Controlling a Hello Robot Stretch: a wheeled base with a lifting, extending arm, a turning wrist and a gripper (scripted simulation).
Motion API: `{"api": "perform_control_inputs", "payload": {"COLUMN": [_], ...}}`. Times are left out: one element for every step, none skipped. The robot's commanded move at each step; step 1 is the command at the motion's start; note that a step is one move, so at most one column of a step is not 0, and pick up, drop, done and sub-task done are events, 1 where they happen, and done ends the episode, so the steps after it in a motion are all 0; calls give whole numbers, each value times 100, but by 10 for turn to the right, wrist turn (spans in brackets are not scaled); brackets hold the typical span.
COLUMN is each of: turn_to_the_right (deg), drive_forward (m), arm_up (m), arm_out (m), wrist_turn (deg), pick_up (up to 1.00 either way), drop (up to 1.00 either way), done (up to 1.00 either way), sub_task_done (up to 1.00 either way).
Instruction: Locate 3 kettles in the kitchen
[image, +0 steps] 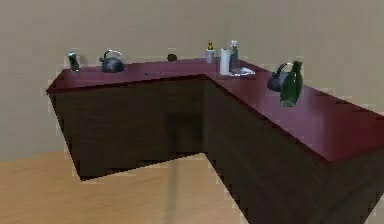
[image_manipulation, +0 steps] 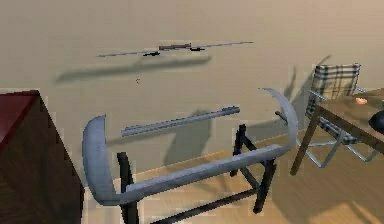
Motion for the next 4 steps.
{"api": "perform_control_inputs", "payload": {"turn_to_the_right": [-90,0,420,0], "drive_forward": [0,40,0,0], "arm_up": [0,0,0,0], "arm_out": [0,0,0,0], "wrist_turn": [0,0,0,0], "pick_up": [0,0,0,0], "drop": [0,0,0,0], "done": [0,0,0,0], "sub_task_done": [0,0,0,100]}}
